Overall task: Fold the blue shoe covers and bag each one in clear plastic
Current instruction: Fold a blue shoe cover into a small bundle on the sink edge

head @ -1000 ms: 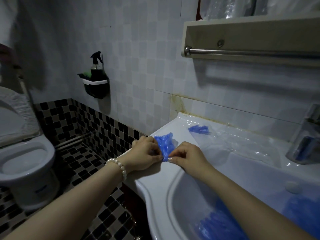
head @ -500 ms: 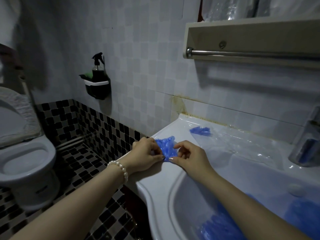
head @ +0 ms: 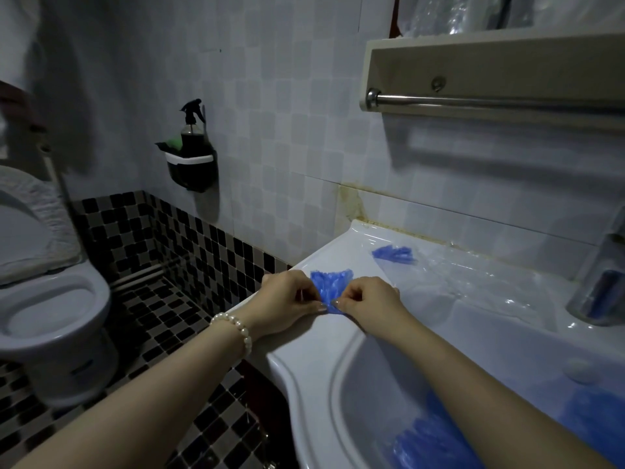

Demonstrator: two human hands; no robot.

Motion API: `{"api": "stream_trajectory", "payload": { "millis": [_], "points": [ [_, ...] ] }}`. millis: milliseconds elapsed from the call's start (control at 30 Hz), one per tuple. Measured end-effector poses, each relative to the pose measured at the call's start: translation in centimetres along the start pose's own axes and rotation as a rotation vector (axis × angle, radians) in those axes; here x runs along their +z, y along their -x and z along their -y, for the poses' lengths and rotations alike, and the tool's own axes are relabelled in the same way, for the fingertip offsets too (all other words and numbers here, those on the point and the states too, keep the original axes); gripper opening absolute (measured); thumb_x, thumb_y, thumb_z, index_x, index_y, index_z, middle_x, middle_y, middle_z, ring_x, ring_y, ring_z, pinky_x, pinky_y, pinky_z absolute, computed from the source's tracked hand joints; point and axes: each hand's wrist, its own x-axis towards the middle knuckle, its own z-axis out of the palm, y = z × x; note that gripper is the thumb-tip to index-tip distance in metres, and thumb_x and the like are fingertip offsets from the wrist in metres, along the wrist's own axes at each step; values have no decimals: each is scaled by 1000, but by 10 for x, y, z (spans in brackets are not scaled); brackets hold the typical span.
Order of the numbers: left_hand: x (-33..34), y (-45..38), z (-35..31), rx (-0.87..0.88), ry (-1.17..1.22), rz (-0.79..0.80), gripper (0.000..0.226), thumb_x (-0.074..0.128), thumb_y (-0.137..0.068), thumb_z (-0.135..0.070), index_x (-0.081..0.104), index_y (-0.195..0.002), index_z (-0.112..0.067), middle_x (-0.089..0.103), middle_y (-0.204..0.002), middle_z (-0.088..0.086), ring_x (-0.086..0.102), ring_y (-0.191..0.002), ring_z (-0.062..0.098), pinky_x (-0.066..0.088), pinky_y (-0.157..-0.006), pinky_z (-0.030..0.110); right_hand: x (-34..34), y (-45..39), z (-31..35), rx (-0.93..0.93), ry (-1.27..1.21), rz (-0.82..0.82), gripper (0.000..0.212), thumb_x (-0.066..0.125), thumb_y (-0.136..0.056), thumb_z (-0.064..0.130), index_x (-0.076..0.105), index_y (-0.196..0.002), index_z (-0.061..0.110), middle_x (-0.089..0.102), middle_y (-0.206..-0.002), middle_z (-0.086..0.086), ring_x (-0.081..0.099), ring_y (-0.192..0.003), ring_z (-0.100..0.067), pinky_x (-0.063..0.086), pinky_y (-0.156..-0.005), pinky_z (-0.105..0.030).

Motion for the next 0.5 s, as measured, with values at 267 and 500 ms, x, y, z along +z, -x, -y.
{"api": "stream_trajectory", "payload": {
  "millis": [267, 500],
  "points": [
    [7, -3, 0, -19, -200, -17, 16, 57, -91, -34, 65, -89, -20, 55, -101, -2, 43, -104, 17, 28, -86, 32, 4, 6, -18, -216, -159, -98, 9, 79, -74, 15, 74, -77, 9, 55, -79, -1, 52, -72, -10, 41, -69, -21],
    [5, 0, 1, 58, -148, -53, 18, 66, -85, -35, 66, -86, -17, 55, -87, -7, 50, -91, 13, 27, -79, 30, 1, -6, -2, 14, 149, 24, 37, 52, -94, 27, 45, -58, 18, 50, -88, -1, 50, -96, -25, 30, -86, -34]
  ]
}}
